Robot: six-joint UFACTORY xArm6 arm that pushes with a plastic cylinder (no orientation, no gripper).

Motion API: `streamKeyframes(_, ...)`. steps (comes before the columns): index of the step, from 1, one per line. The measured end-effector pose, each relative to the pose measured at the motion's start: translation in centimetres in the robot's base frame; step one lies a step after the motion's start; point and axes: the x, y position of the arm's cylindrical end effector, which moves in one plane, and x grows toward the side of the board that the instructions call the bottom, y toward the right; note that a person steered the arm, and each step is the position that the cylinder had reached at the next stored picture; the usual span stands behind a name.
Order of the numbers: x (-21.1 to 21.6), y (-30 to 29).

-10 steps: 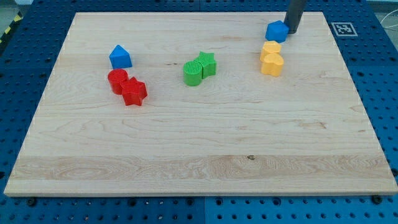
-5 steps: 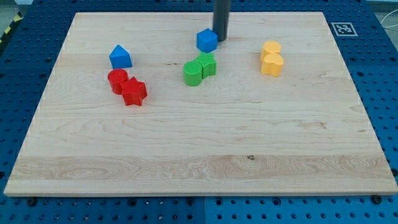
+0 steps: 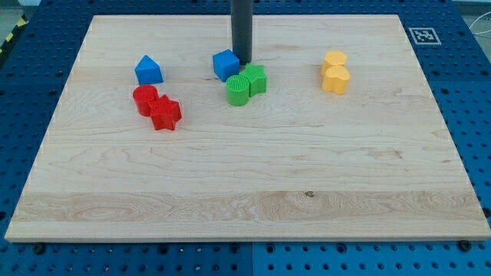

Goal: Move the blue cube closer to the blue triangle

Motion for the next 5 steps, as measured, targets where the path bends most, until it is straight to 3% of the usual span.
streamKeyframes(3,0.4,-6.8)
streamKeyframes(5,-1.1,-6.2)
